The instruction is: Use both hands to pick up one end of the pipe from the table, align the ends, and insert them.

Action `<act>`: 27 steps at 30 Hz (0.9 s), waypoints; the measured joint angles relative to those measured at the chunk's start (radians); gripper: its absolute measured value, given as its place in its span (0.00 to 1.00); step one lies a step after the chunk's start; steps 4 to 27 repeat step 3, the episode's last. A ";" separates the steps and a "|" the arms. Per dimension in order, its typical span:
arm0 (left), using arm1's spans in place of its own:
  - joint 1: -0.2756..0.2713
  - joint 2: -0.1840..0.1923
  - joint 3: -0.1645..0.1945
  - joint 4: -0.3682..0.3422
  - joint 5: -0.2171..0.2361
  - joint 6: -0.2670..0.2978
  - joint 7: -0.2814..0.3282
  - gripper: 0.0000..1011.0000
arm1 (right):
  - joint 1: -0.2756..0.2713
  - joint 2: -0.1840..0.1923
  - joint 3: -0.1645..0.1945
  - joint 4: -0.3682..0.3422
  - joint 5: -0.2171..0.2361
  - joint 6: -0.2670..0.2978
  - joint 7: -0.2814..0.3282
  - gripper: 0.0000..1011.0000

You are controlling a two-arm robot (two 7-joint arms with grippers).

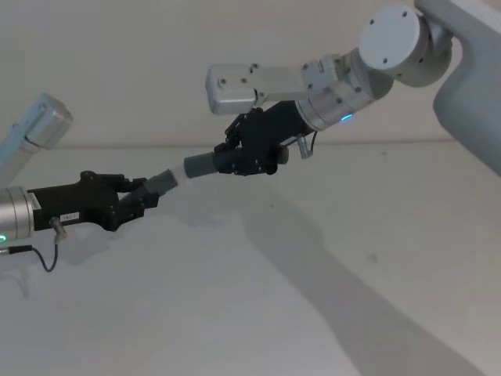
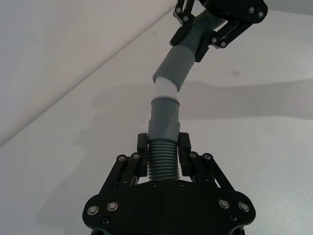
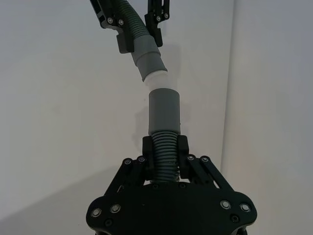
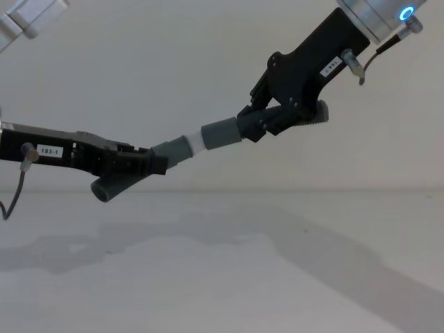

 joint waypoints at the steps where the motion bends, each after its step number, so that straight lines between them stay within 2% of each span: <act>1: 0.000 0.000 0.000 0.000 0.000 0.000 0.000 0.33 | 0.000 0.000 0.000 0.000 0.000 0.000 0.000 0.25; 27: 0.000 0.000 0.000 0.000 0.000 0.000 0.000 0.33 | 0.000 0.000 0.000 0.000 0.000 0.000 0.000 0.25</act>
